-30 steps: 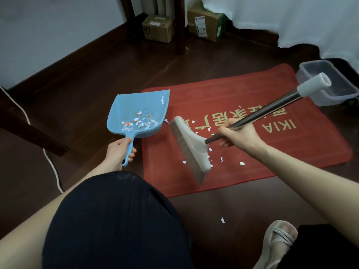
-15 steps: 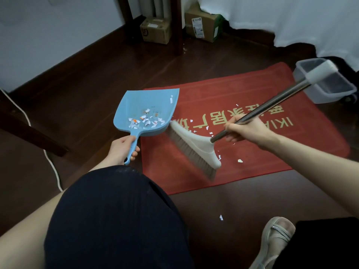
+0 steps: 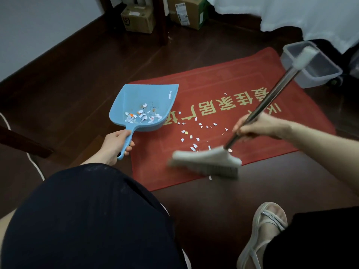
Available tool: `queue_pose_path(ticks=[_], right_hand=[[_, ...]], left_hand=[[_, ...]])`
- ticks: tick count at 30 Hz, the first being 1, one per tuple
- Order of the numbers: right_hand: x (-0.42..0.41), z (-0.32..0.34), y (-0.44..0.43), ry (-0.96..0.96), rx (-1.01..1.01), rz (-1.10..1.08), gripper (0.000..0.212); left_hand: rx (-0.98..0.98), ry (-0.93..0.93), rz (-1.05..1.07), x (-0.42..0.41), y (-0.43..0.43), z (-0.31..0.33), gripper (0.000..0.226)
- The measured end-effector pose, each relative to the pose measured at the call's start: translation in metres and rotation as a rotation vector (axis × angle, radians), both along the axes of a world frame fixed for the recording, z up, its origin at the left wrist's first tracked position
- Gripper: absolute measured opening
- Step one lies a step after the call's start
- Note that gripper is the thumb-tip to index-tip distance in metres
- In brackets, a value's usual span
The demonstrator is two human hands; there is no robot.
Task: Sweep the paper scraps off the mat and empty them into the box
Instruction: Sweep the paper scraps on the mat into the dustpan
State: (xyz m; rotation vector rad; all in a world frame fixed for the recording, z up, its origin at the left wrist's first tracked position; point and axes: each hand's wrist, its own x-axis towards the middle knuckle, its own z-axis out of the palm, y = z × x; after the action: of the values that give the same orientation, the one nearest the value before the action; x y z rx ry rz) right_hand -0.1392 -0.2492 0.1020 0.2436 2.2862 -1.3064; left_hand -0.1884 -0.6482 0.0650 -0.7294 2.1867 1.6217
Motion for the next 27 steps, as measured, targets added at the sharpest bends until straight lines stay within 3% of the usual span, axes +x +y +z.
queue_pose_path(ticks=[3, 6, 8, 10, 14, 16, 19, 21, 25, 27], right_hand=[[-0.018, 0.025, 0.005, 0.141, -0.133, -0.162, 0.024], [-0.028, 0.030, 0.013, 0.146, -0.161, -0.192, 0.020], [-0.032, 0.020, 0.022, 0.110, -0.052, -0.098, 0.010], [-0.032, 0.009, 0.030, 0.050, 0.080, 0.024, 0.024], [-0.015, -0.014, 0.019, -0.225, 0.008, 0.189, 0.027], [-0.005, -0.026, 0.010, -0.263, 0.043, 0.233, 0.023], [-0.005, -0.029, 0.015, -0.124, 0.119, 0.188, 0.014], [-0.013, -0.016, 0.025, 0.025, 0.115, 0.047, 0.014], [-0.026, 0.031, 0.031, 0.240, -0.098, -0.264, 0.018], [-0.028, 0.045, 0.026, 0.243, -0.109, -0.273, 0.016]], left_hand=[[0.026, 0.018, 0.030, -0.004, 0.002, -0.001, 0.021], [0.058, 0.035, 0.100, -0.008, 0.004, 0.002, 0.022], [0.061, 0.039, 0.115, -0.009, 0.004, 0.005, 0.022], [0.066, 0.035, 0.110, -0.008, 0.003, 0.008, 0.020], [0.052, 0.015, 0.067, -0.002, 0.004, 0.007, 0.019], [0.051, 0.009, 0.045, 0.000, 0.007, 0.005, 0.021], [0.060, 0.003, 0.023, 0.001, 0.009, 0.007, 0.022], [0.050, 0.010, 0.011, 0.001, 0.008, 0.008, 0.022], [0.050, 0.012, 0.025, -0.001, 0.009, 0.009, 0.018], [0.051, 0.013, 0.035, -0.003, 0.010, 0.008, 0.018]])
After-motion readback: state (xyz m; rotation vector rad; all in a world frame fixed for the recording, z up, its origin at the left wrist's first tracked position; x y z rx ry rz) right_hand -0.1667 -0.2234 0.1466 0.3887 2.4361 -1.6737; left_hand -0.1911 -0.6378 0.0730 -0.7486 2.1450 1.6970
